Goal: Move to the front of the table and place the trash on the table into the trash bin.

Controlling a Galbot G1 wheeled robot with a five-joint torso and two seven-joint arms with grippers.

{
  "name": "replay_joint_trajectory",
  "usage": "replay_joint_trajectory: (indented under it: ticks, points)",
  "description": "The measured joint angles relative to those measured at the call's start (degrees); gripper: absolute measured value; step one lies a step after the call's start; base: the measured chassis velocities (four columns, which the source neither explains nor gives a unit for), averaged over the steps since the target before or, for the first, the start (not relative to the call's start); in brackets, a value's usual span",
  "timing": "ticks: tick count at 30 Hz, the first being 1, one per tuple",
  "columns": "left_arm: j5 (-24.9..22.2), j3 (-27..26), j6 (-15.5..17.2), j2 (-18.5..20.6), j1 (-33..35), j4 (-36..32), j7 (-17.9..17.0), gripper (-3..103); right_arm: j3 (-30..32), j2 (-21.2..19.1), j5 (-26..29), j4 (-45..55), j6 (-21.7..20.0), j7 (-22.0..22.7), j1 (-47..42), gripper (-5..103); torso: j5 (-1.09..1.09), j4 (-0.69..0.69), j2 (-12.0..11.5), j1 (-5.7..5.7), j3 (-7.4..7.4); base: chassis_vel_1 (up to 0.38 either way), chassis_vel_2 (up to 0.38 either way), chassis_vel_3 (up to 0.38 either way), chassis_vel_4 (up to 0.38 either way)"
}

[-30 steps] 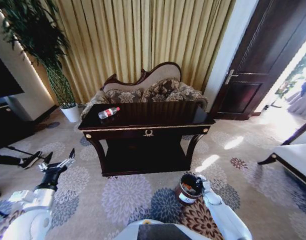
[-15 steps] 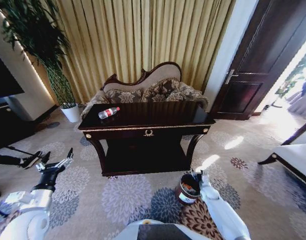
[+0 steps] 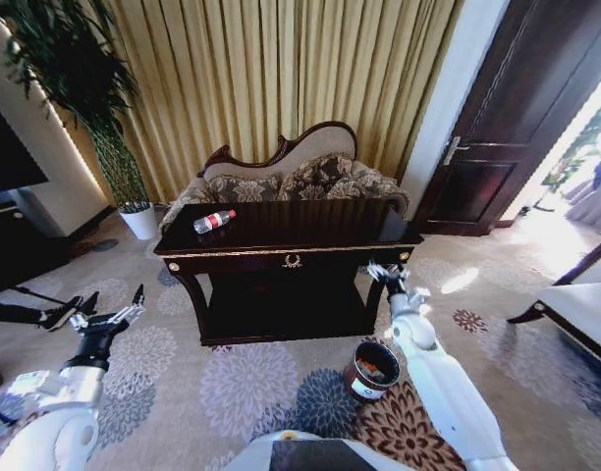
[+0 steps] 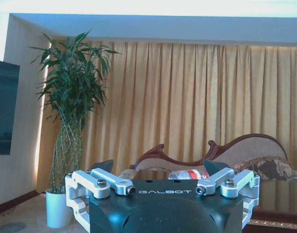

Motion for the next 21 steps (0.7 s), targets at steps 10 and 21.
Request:
replay_joint_trajectory:
  ticks: [10,21]
  points:
    - [-1.29,-1.55,1.75,0.77,0.31,-2.08,-1.17,100,-2.52,-1.51,0.40,4.61,-4.81,-0.53,1.11,100,0.01,0.00,0.00,0.00,0.00,0.000,0.000,0.000,0.000]
    - [-1.14,-1.19,3.13,1.51,-0.14,-2.41,-2.21,100,-2.60,-1.53,0.49,5.42,-6.40,-0.16,0.60,100,0.01,0.00,0.01,-0.02,0.00,-0.040,0.038,0.036,-0.038]
